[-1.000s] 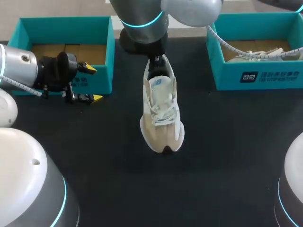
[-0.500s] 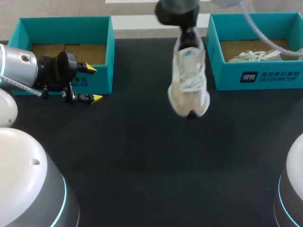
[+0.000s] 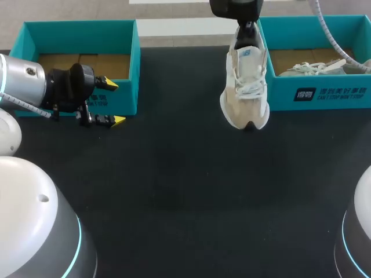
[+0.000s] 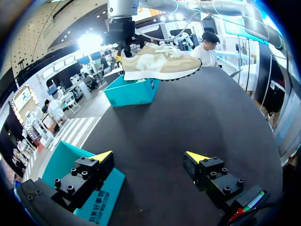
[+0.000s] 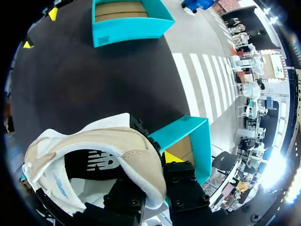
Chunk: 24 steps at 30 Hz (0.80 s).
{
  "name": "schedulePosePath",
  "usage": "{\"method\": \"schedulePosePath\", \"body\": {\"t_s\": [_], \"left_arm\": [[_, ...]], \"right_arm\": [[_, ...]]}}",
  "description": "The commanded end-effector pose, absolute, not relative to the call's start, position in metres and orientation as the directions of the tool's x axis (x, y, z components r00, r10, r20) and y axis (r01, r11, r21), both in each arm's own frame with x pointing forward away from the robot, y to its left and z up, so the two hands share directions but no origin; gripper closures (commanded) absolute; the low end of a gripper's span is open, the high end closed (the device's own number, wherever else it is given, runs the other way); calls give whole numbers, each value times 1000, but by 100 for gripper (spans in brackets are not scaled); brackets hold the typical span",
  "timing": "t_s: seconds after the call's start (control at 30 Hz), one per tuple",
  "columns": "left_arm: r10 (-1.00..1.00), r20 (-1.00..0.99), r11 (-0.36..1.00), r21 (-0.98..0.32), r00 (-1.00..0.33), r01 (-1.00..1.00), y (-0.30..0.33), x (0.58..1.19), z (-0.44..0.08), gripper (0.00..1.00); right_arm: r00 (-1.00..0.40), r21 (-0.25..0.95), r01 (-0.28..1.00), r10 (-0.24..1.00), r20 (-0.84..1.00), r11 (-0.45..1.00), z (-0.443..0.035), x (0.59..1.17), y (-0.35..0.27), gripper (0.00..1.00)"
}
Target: Take the shoe out of the shoebox, open the shoe tongue, remove and reinsert the insole, then place the shoe into the shoebox
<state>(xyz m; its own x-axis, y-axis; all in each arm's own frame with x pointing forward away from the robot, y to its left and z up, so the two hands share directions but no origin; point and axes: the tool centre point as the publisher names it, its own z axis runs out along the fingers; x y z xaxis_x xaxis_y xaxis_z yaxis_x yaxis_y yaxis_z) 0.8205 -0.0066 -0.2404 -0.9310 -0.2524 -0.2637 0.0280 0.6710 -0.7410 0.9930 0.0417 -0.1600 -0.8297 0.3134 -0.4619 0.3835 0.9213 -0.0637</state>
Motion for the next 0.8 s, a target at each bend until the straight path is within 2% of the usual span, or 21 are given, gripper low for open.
{"method": "schedulePosePath", "body": {"t_s": [0.03, 0.23, 0.37, 0.6, 0.73, 0.8], "left_arm": [[-253, -263, 675, -738, -931, 25, -7, 820, -240, 0], [-253, -263, 675, -738, -931, 25, -7, 820, -240, 0], [-253, -263, 675, -738, -931, 25, -7, 820, -240, 0], [-253, -263, 675, -738, -931, 25, -7, 820, -240, 0], [-253, -263, 675, -738, -931, 25, -7, 820, -240, 0], [-253, -263, 675, -738, -931, 25, -7, 820, -240, 0]], "right_arm": [[-830, -61, 382, 313, -461, 922, -159, 993, 41, 100], [-831, -67, 360, 287, -476, 931, -160, 1024, 13, 100], [-833, -126, 340, 237, -500, 932, -147, 1052, -26, 100], [-872, -142, 248, 157, -464, 958, -135, 1098, -77, 100], [-869, -161, 301, 201, -453, 940, -139, 1128, -111, 100], [-856, -216, 349, 216, -470, 912, -142, 1137, -119, 100]]}}
